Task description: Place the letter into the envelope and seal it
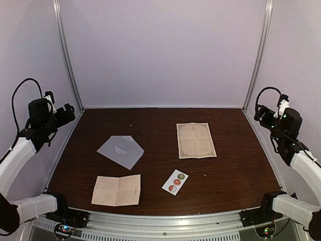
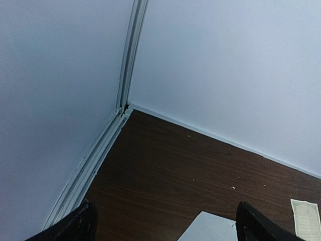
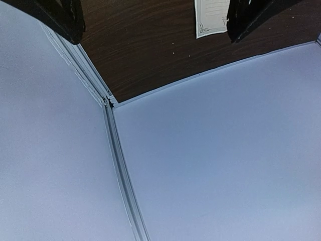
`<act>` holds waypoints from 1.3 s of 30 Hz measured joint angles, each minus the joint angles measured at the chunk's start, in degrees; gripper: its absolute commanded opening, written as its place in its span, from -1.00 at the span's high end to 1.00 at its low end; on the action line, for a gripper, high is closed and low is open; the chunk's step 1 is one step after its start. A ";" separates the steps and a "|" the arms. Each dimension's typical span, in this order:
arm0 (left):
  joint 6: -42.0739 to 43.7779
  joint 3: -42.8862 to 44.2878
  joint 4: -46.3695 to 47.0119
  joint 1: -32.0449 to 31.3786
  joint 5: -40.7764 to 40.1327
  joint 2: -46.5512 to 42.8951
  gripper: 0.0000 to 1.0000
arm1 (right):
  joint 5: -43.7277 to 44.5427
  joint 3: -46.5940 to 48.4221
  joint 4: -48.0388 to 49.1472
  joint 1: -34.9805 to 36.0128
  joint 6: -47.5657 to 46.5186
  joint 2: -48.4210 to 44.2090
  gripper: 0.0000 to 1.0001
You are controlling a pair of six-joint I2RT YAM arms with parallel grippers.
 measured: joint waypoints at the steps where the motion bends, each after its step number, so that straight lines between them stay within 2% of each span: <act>1: 0.00 0.28 -1.42 0.00 0.39 0.02 -0.95 | -0.22 0.00 -0.22 0.00 0.00 -0.11 -1.00; 7: 1.51 5.18 -7.37 0.00 0.90 1.27 -0.95 | -0.46 0.15 -2.47 0.00 -0.09 -0.57 -1.00; 17: 9.44 7.56 -8.55 0.00 2.12 1.84 -0.95 | -5.73 5.18 -8.61 0.00 -1.90 0.37 -1.00; 20: 10.84 9.70 -9.09 -2.34 3.91 5.18 -0.96 | -9.42 7.43 -10.51 0.33 -1.97 1.88 -1.00; 22: 11.72 11.63 -9.44 -6.88 4.44 7.87 -0.95 | -11.13 9.25 -12.63 2.36 -1.90 4.02 -1.00; 25: 12.72 15.21 -9.31 -13.49 7.41 12.11 -0.95 | -13.07 11.32 -15.43 8.44 -1.84 7.72 -1.00; 27: 12.81 16.50 -8.13 -15.37 10.43 14.23 -0.95 | -14.25 11.50 -16.52 14.21 -1.38 9.90 -0.99; 33: 13.51 15.37 -4.61 -15.32 12.74 16.39 -0.95 | -15.63 10.80 -14.69 31.56 4.63 18.69 -0.93; 39: 15.61 11.02 -3.63 -15.32 7.37 10.88 -0.95 | -13.55 10.16 -5.97 48.24 11.87 30.08 -0.85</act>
